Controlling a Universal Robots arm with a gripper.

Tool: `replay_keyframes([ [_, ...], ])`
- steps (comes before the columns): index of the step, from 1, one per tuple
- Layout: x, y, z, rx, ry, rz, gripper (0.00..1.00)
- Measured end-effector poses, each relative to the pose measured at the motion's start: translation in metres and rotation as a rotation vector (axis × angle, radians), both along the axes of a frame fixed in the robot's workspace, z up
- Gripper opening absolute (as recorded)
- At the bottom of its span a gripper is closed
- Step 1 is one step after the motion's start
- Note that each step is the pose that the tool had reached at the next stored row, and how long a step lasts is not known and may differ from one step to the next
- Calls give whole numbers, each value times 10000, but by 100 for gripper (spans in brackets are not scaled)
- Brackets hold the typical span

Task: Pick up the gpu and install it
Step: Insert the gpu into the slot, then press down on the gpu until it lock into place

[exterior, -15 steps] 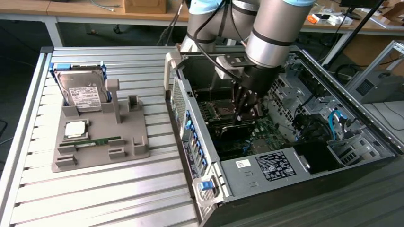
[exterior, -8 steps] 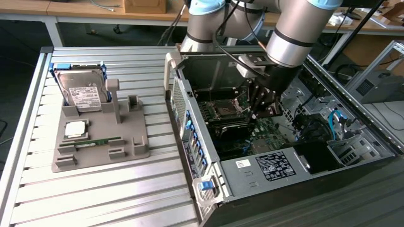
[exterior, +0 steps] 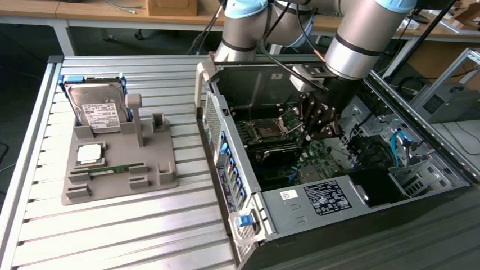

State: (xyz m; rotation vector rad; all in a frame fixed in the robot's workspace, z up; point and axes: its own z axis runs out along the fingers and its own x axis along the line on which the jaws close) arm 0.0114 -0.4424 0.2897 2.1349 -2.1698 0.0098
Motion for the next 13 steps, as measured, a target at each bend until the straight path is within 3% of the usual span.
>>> replay_keyframes([
  [9,-4,0,0,-1,0,1,11],
  [10,-60,0,-3,0,-2,2,11],
  [11,-226,0,-16,2,-18,2,11],
  [13,-340,0,-24,-2,-24,0,11],
])
